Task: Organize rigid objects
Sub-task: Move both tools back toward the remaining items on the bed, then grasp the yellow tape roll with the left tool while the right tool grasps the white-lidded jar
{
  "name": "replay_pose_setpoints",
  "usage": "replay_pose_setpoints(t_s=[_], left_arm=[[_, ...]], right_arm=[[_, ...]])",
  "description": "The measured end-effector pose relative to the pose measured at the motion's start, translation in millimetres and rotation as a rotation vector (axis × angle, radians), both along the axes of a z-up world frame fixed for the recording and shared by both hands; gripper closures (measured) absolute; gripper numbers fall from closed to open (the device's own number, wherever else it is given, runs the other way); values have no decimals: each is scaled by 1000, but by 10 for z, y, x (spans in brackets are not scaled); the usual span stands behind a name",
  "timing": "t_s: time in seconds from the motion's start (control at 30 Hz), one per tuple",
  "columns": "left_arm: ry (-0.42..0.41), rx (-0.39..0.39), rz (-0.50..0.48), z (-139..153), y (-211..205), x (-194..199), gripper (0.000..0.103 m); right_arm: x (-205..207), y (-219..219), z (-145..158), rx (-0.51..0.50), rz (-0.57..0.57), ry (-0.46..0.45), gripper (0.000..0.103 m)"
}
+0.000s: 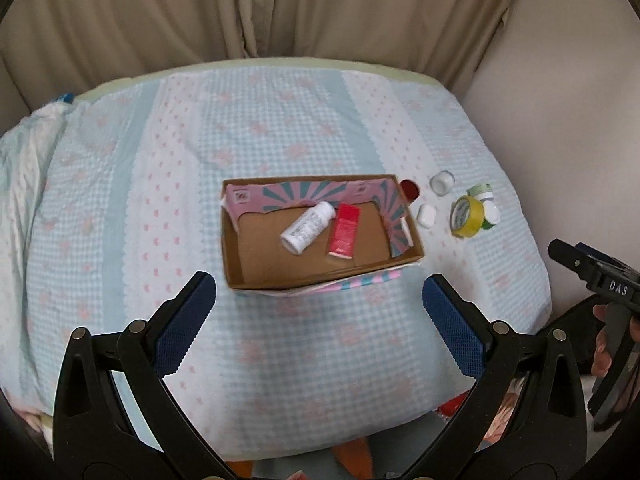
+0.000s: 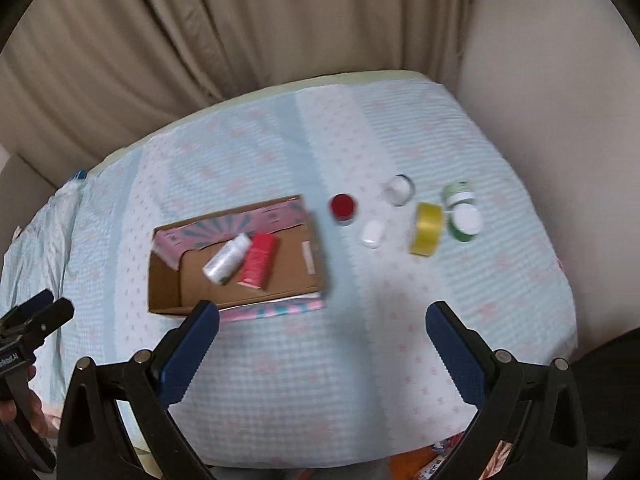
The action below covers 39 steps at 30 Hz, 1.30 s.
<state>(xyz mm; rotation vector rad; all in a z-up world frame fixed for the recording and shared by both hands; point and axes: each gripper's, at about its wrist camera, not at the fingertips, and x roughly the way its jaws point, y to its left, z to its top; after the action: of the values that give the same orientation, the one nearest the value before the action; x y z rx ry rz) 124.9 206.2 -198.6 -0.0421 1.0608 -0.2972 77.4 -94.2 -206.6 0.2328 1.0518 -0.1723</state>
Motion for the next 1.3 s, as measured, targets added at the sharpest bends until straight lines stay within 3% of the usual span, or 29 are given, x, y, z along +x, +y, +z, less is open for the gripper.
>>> replay_pose_setpoints(t_s=[0.2,0.5,0.7,0.97,1.3], left_arm=[[-37,-32,37,112,-575,-159,0],[-24,-52,75,-30,-1953,-269,0],[32,-93,68,-286,-2749,-232,0],[61,-6,-73,-830,-3520,-110,0],[81,76,-191,-1547,-4036,361,3]], right_arm=[[-115,-743,55,-4,-19,-38,0],[43,-1887,-163,-4,90,-42,0],[281,-2339,-482,-18,136,-3,0],[486,-2683,-1056,33,104,75,0],[862,-2863,-1619,66,65,151,0]])
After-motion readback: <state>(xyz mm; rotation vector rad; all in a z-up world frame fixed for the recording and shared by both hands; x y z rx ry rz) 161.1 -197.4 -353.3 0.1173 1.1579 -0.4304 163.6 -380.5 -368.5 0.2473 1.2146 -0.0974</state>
